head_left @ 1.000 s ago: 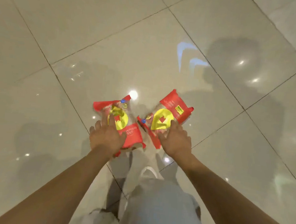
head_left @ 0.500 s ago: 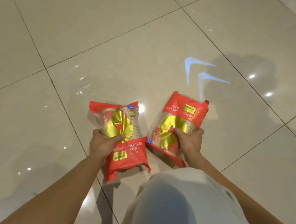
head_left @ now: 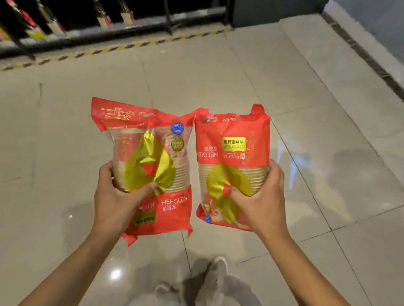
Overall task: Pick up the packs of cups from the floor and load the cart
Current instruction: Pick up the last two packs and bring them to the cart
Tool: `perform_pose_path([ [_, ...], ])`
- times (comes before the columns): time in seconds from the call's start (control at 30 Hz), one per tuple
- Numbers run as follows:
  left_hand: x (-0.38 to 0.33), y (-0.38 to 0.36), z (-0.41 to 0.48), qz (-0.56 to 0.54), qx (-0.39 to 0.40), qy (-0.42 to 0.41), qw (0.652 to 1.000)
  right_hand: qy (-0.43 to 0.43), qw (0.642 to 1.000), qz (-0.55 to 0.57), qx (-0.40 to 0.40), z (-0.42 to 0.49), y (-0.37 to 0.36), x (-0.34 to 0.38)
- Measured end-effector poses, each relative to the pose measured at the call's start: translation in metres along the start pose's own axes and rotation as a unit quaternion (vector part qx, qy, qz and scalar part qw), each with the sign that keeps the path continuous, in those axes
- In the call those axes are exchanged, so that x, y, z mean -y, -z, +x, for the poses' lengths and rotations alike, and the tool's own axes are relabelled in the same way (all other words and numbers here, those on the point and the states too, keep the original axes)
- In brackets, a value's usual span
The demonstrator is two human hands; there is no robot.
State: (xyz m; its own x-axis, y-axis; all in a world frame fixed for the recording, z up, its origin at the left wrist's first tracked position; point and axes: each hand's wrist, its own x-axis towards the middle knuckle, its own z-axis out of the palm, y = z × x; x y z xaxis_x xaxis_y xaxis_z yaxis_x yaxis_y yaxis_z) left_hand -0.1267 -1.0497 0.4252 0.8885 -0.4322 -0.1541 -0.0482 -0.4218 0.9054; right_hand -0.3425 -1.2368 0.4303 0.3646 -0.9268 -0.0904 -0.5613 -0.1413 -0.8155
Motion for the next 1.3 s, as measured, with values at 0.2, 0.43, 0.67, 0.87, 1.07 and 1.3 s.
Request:
perform_pose_path([
  [0.2, -0.151, 0.173, -0.119, -0.048, -0.083, -0.031, 0.995, 0.056, 0.995, 0.064, 0.051, -0.122, 0.086, 0.187],
  [0.43, -0.196, 0.314, -0.312, -0.057, -0.23, -0.058, 0.97, 0.17, 0.957, 0.138, 0.188, -0.266, 0.127, 0.263],
  [0.67, -0.166, 0.396, -0.549, -0.063, -0.431, -0.016, 0.9, 0.233, 0.88, 0.143, 0.388, -0.431, 0.13, 0.288],
  [0.87, -0.122, 0.446, -0.725, -0.061, -0.56, 0.042, 0.825, 0.282, 0.812, 0.112, 0.498, -0.588, 0.125, 0.291],
  [1.07, -0.058, 0.505, -0.893, -0.075, -0.63, 0.091, 0.767, 0.308, 0.753, 0.095, 0.573, -0.768, 0.115, 0.278],
  [1.3, 0.03, 0.587, -1.079, -0.09, -0.682, 0.124, 0.715, 0.322, 0.703, 0.093, 0.627, -0.992, 0.104, 0.251],
])
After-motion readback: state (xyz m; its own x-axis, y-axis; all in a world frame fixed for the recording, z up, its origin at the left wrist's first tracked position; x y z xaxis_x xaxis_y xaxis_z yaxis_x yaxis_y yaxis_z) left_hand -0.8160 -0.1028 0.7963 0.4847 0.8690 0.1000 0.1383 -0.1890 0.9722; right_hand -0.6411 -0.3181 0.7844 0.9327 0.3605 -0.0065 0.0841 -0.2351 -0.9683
